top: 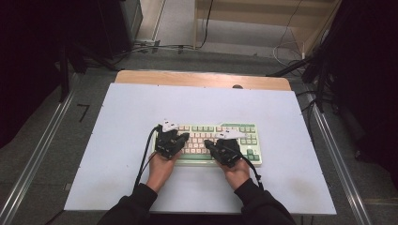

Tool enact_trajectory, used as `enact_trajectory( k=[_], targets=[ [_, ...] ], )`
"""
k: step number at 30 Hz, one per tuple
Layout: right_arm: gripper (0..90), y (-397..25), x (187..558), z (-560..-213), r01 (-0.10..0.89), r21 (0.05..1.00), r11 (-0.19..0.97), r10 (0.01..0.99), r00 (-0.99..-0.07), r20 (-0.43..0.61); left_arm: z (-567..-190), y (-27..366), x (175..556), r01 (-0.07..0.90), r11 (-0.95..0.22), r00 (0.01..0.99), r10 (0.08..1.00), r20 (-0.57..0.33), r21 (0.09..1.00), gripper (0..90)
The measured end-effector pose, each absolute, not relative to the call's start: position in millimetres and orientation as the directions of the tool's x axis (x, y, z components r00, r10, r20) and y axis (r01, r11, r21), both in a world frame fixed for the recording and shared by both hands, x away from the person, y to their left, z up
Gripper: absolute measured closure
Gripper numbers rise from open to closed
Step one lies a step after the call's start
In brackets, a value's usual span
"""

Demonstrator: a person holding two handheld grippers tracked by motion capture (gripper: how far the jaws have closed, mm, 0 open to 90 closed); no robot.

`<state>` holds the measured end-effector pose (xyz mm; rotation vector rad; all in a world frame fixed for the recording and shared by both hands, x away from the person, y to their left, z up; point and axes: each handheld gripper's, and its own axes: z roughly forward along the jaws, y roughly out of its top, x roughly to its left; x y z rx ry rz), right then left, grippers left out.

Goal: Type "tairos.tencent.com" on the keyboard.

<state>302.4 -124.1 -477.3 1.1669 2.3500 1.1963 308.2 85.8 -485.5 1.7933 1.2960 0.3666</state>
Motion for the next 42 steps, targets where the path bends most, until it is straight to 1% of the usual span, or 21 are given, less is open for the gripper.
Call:
enact_trajectory(
  k=[23,29,42],
  targets=[
    [88.0,-128,302,-477,0.549,0.768,0.33,0.763,-0.634,0.125,-491,81,312,0.635,-0.097,0.42,0.876,-0.237,0.766,90.0],
    [87.9,-128,302,-477,0.547,0.768,0.332,0.762,-0.636,0.124,-493,78,311,0.637,-0.12,0.427,0.877,-0.22,0.761,90.0],
    [87.9,-131,302,-477,0.55,0.766,0.333,0.765,-0.633,0.122,-481,85,303,0.606,-0.083,0.43,0.871,-0.238,0.791,90.0]
  ],
)
